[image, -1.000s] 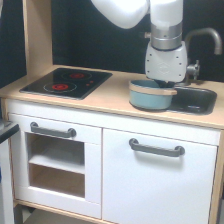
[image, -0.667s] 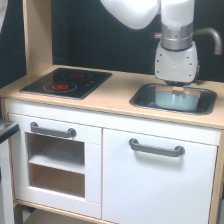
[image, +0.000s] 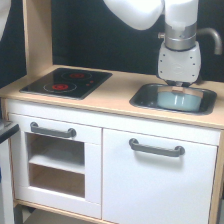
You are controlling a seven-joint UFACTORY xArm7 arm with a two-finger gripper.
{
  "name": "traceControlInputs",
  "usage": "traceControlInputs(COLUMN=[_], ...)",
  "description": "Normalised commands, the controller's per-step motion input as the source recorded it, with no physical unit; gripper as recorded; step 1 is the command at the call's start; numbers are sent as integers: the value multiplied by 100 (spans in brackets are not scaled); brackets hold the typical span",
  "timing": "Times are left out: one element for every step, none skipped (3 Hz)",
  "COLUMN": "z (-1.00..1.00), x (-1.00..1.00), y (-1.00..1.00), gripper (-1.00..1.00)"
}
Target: Place the pot in the sink
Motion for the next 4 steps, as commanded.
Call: traceControlInputs(z=[91,81,82,64], x=[27,23,31,33], y=[5,9,7,11], gripper=[90,91,91,93])
